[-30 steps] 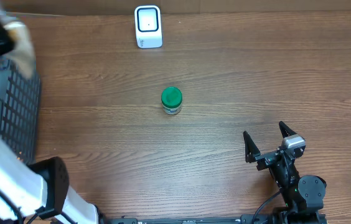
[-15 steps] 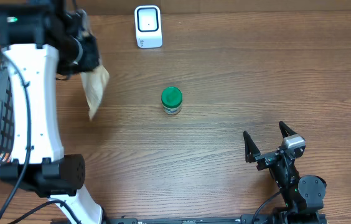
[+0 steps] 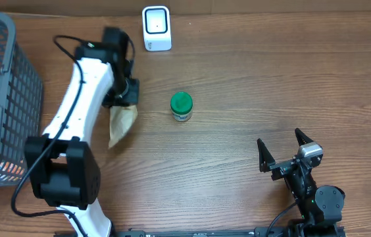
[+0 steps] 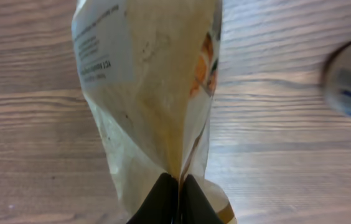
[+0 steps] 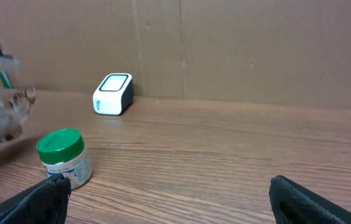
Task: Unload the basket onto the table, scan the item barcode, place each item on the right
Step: 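Lift the tan bag out and carry it toward the scanner, then lower the tan bag onto the table left of the jar and release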
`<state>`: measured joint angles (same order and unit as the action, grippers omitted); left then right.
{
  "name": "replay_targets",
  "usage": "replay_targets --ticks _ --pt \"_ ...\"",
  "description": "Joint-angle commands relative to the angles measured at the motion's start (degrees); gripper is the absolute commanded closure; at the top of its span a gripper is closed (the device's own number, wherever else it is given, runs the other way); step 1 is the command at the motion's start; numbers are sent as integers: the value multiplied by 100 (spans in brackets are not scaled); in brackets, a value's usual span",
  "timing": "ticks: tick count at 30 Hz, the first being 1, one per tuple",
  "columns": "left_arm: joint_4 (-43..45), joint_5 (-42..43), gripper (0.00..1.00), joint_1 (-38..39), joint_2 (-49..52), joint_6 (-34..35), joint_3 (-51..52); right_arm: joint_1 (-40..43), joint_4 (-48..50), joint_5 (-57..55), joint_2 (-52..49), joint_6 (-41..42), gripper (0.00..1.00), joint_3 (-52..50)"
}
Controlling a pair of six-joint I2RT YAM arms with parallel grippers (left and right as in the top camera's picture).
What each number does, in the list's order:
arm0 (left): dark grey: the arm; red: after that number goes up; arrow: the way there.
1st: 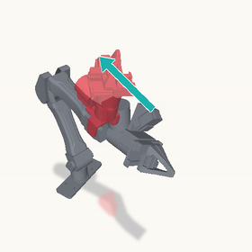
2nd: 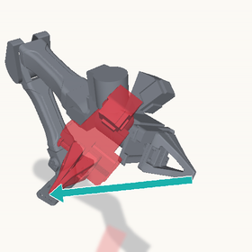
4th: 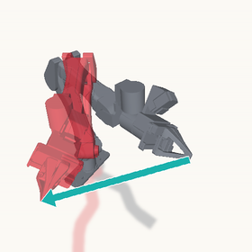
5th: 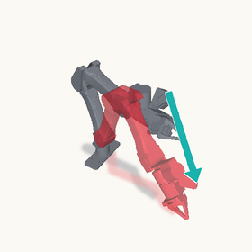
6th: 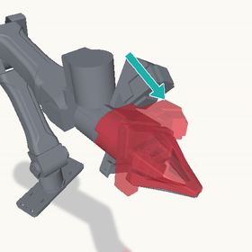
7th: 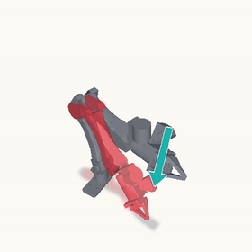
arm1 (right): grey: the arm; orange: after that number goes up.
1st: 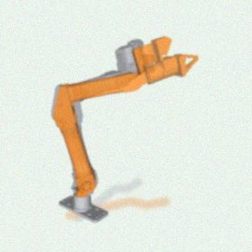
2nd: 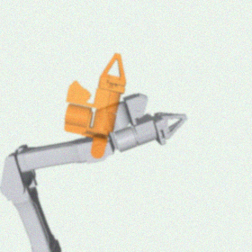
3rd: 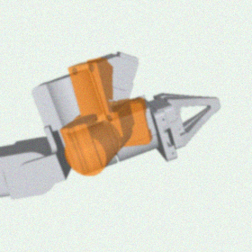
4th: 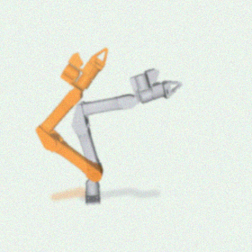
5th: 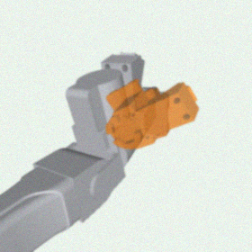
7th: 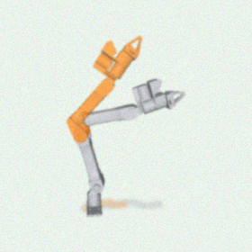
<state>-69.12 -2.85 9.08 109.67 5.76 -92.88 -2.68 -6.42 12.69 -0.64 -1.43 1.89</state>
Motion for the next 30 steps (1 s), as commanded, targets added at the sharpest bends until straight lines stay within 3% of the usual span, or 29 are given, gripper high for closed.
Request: replay_targets --ticks 1,6,8,10,11,14,24,30 --pt "417 -466 96 140 -28 -111 435 -26 33 -2 48 33 0 -35" --pt "809 -463 96 212 -31 -107 551 -26 33 -2 48 33 0 -35" --pt "835 -457 89 221 -31 -105 490 -26 33 -4 48 33 0 -35" --pt "824 -459 59 221 -31 -107 402 -26 33 -4 48 33 0 -35" --pt "767 -459 36 221 -31 -103 273 -26 33 -4 48 33 0 -35" --pt "590 -459 20 221 -42 -79 -94 -26 33 -2 48 33 0 -35" --pt "-1088 -581 17 31 -313 610 -2708 -26 33 -4 48 33 0 -35" --pt "-1762 -627 1 -813 -898 1019 -3926 -26 33 -2 48 33 0 -35"
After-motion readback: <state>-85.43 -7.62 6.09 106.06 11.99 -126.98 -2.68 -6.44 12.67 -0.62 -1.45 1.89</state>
